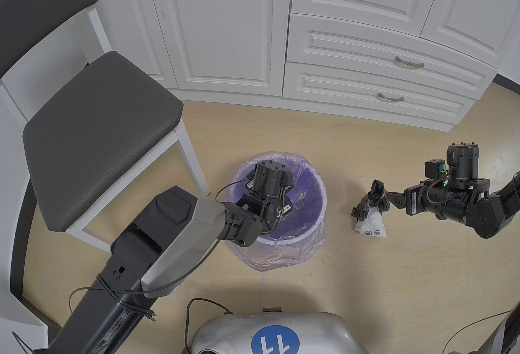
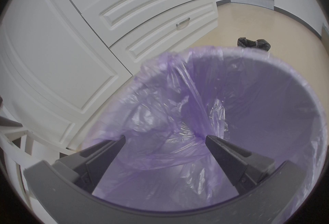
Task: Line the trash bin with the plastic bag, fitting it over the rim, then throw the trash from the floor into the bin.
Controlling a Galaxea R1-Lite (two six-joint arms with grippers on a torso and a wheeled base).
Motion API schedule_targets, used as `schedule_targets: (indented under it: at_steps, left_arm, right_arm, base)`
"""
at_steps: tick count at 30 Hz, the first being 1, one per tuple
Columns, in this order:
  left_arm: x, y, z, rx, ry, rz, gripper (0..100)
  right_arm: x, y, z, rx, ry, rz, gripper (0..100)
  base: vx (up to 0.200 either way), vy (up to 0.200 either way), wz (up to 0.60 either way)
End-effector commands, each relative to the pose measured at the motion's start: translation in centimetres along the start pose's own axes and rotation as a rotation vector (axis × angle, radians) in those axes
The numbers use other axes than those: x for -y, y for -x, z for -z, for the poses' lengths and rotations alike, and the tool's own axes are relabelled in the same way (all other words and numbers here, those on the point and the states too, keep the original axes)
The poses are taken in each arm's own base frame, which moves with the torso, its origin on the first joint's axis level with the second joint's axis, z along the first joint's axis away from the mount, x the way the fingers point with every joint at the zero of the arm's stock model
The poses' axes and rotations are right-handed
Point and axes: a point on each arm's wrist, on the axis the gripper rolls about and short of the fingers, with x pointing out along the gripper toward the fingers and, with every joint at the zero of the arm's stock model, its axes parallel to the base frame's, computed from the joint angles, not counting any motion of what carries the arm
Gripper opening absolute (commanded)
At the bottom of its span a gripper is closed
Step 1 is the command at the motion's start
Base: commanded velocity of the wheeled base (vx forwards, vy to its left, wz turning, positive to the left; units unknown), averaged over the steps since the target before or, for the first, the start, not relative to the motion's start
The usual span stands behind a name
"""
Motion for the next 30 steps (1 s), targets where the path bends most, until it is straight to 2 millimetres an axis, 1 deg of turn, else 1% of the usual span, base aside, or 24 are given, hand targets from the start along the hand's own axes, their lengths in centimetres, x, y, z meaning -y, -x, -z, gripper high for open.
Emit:
schedule_targets:
  at_steps: [1,8,9,10,14,16,21,24,26,27,28,29,30]
  left_arm:
    - [2.3,-1.3,1.6,-0.015,0.018,0.016,100]
    - [1.4,-1.0,0.5,0.053,0.185,-0.025,100]
    - [1.4,-1.0,0.5,0.053,0.185,-0.025,100]
    - [1.1,-1.0,0.1,0.093,0.231,-0.046,100]
    - [0.6,-1.2,0.1,0.139,0.284,-0.077,100]
    - [0.7,-1.3,0.1,0.155,0.324,-0.082,100]
    - [1.6,-1.3,0.3,0.151,0.400,-0.073,100]
    - [1.6,-0.9,-0.4,0.171,0.413,-0.071,100]
    - [1.6,-0.9,-0.4,0.171,0.413,-0.071,100]
    - [0.9,0.4,-1.7,0.180,0.427,-0.062,100]
    - [0.3,1.2,-2.1,0.170,0.422,-0.056,100]
    - [0.0,1.7,-2.3,0.167,0.418,-0.053,100]
    - [-0.6,2.9,-2.5,0.146,0.407,-0.039,100]
  right_arm:
    - [0.2,-0.2,0.1,-0.003,-0.002,0.005,100]
    - [0.1,-0.2,0.0,-0.001,-0.001,0.004,100]
    - [0.1,-0.2,0.0,-0.001,-0.001,0.004,100]
    - [0.1,-0.2,0.0,-0.001,-0.001,0.004,100]
    - [0.0,-0.2,0.0,-0.001,0.001,0.002,100]
    - [-0.1,-0.1,0.0,-0.002,0.002,-0.003,100]
    - [-0.1,-0.1,0.1,-0.005,0.004,-0.002,100]
    - [-0.1,0.0,0.1,-0.003,0.002,-0.003,100]
    - [-0.1,0.0,0.1,-0.003,0.002,-0.003,100]
    - [0.0,0.2,0.0,0.003,0.003,-0.001,100]
    - [0.0,0.3,0.0,0.002,0.004,0.000,100]
    - [0.0,0.3,0.0,0.002,0.004,0.000,100]
    - [0.1,0.4,0.0,0.004,0.010,0.003,100]
  base:
    - [0.000,0.000,0.00]
    - [0.000,0.000,0.00]
    - [0.000,0.000,0.00]
    - [0.000,0.000,0.00]
    - [0.000,0.000,0.00]
    - [0.000,0.000,0.00]
    - [0.000,0.000,0.00]
    - [0.000,0.000,0.00]
    - [0.000,0.000,0.00]
    - [0.000,0.000,0.00]
    - [0.000,0.000,0.00]
    - [0.000,0.000,0.00]
    - [0.000,0.000,0.00]
